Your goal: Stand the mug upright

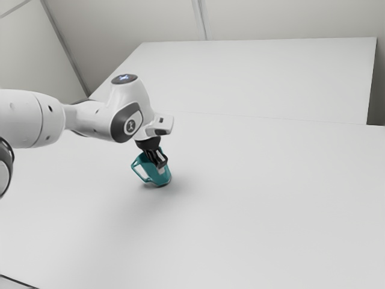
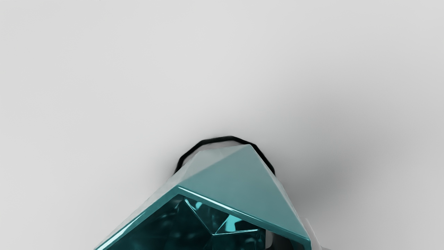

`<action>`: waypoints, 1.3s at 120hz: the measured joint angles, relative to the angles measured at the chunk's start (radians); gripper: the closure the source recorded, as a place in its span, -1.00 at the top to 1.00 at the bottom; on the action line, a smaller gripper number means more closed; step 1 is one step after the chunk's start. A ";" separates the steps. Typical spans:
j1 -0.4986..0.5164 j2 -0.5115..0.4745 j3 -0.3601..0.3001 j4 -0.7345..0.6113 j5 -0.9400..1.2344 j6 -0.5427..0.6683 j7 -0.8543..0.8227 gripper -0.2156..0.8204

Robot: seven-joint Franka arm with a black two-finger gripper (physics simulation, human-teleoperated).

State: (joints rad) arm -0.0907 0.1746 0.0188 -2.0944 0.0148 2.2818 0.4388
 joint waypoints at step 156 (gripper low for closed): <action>0.029 -0.164 0.030 0.187 0.001 -0.221 0.003 0.56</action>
State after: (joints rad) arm -0.0612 0.0104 0.0491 -1.9070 0.0160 2.0603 0.4419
